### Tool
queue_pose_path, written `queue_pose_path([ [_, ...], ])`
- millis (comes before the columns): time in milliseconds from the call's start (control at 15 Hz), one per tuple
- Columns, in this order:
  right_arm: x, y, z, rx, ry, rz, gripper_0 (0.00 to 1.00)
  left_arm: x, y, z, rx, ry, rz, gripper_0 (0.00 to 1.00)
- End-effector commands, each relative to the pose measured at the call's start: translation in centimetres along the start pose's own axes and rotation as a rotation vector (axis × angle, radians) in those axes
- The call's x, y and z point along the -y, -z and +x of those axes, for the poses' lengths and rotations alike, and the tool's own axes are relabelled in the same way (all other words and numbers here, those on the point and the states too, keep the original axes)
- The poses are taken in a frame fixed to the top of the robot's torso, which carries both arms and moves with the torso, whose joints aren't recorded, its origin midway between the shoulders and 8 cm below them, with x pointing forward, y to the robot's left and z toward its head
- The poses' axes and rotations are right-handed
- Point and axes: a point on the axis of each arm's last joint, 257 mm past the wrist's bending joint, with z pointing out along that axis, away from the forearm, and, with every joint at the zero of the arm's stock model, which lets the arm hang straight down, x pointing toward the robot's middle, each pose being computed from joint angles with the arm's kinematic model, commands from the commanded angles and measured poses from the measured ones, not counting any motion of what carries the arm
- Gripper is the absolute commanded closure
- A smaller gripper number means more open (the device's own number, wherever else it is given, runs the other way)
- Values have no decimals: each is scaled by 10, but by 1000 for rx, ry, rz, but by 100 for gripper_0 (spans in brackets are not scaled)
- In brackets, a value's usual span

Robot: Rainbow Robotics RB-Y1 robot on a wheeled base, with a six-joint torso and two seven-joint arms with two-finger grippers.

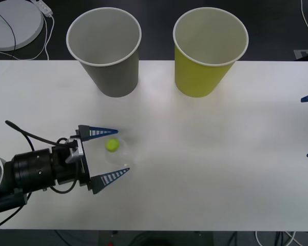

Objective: Put the can into the green bin and the plastic bottle into the gray bin

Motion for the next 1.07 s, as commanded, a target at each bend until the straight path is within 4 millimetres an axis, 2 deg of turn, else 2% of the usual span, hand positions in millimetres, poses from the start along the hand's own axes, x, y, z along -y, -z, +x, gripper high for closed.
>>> queue_pose_path([
  [67,0,0,0,0,0,0,0,1,-5,-1,-2,-4,7,0],
  [1000,0,0,0,0,0,0,0,0,-12,-3,4,7,-2,0],
  [1067,0,0,0,0,0,0,0,0,-12,-3,3,6,-2,6],
])
